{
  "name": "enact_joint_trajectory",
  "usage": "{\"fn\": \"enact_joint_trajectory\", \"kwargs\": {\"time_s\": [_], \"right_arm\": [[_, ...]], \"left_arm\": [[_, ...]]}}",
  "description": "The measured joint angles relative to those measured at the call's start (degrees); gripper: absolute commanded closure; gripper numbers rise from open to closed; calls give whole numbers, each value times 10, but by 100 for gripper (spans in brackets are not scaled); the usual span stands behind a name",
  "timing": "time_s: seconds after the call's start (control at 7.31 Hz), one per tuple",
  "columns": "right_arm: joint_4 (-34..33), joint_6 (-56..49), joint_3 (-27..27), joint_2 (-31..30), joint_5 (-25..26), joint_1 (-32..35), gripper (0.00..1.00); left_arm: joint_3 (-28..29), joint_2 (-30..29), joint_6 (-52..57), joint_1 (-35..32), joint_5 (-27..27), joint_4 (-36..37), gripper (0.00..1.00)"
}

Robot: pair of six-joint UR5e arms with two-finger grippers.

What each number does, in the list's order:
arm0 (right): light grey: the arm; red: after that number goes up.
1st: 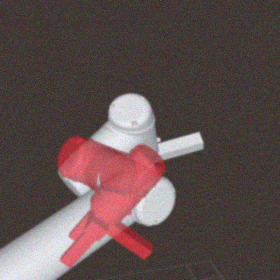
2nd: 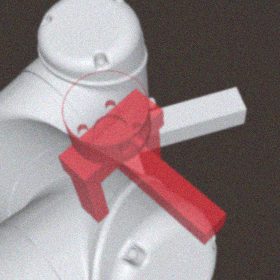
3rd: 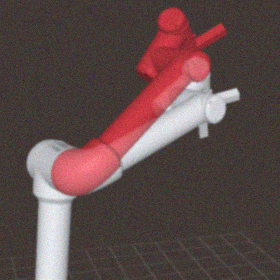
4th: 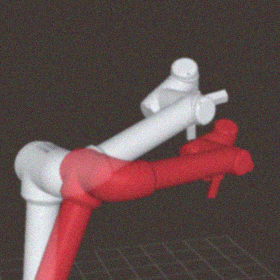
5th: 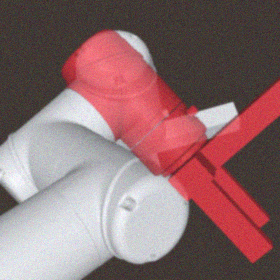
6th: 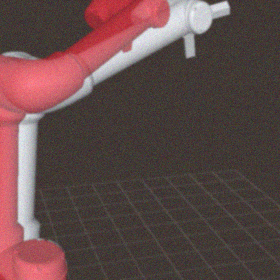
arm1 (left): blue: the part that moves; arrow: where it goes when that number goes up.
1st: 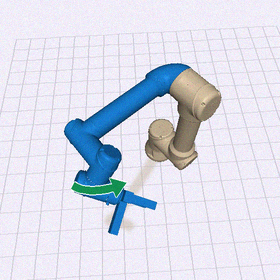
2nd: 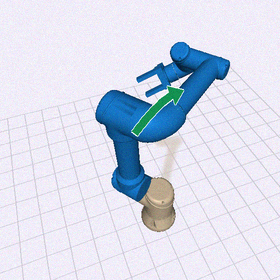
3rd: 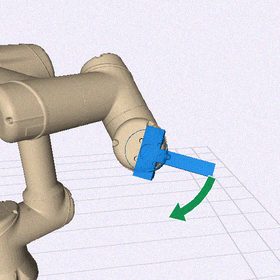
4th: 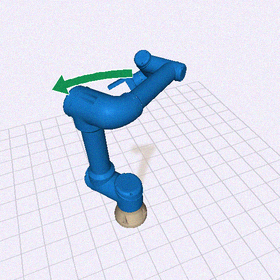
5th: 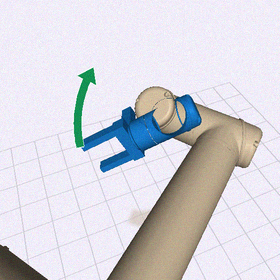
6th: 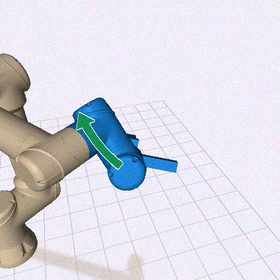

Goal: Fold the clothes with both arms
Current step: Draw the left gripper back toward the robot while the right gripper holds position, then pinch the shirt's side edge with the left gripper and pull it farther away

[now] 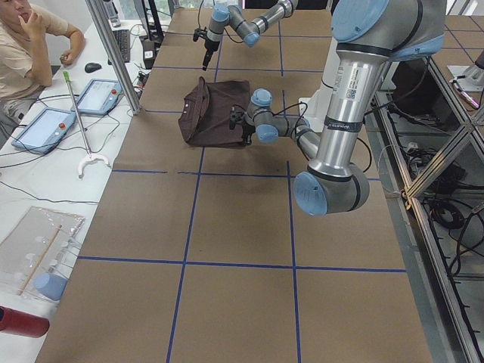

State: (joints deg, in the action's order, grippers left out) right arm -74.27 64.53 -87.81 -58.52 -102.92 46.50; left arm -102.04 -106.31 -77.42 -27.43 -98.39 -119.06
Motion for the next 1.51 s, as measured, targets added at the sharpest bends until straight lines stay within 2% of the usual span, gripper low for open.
{"fn": "enact_joint_trajectory", "kwargs": {"time_s": [0.27, 0.82, 1.09, 1.23, 1.37, 1.51], "right_arm": [[0, -1, 1, -1, 0, 0, 0], [0, -1, 3, -2, 0, 0, 0], [0, 0, 4, -3, 0, -1, 0], [0, 2, 4, -3, 1, -2, 0], [1, 5, 4, -3, 1, -3, 0], [1, 8, 4, -3, 1, -5, 0]], "left_arm": [[0, 0, 1, 0, 1, 1, 100], [-9, 3, 17, 7, 8, 3, 100], [-25, 24, 106, -29, 11, 5, 100], [-8, 26, 165, -70, 11, 4, 100], [34, 10, 221, -119, 11, 1, 100], [108, -36, 259, -166, 12, -4, 100]]}}
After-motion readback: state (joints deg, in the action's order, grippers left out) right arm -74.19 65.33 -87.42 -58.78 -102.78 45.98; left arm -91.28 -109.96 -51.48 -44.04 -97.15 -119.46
